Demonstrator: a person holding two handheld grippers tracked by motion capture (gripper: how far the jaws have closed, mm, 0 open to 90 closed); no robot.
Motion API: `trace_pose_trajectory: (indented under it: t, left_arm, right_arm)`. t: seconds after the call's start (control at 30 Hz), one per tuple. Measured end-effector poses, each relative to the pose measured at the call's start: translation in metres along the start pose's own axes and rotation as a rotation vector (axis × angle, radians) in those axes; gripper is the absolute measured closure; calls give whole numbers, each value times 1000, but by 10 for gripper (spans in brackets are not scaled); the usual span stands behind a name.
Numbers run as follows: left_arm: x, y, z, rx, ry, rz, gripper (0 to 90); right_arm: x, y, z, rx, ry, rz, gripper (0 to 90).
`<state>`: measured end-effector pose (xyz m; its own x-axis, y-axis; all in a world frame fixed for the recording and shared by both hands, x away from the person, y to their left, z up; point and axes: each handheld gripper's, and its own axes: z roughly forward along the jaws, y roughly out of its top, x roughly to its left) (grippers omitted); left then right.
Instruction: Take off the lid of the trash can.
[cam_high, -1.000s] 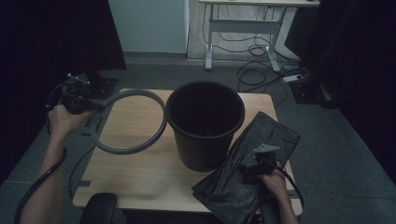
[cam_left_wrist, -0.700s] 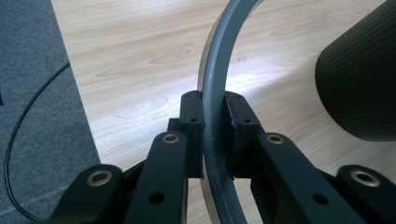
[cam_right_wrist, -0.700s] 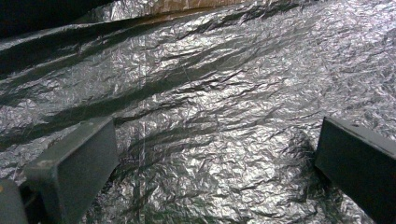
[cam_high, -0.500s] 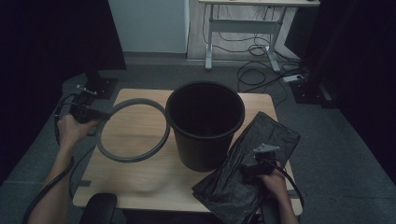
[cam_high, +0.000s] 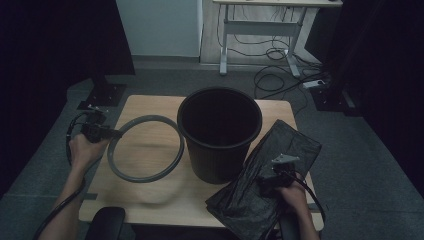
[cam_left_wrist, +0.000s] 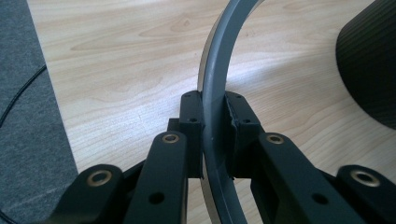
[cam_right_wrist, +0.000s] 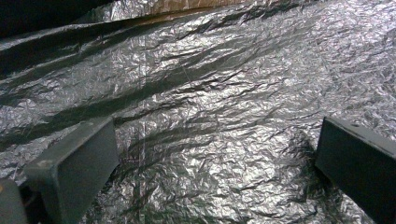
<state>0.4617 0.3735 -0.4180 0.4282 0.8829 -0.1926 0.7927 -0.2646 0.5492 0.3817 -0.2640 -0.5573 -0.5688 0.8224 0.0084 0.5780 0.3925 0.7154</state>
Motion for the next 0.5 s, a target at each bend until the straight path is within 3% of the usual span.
trace_pose_trajectory:
  t: [0.5]
  left_arm:
    - [4,-26,30,-7,16,-9,785]
  right_arm:
    - [0,0,0,0,0,0,0]
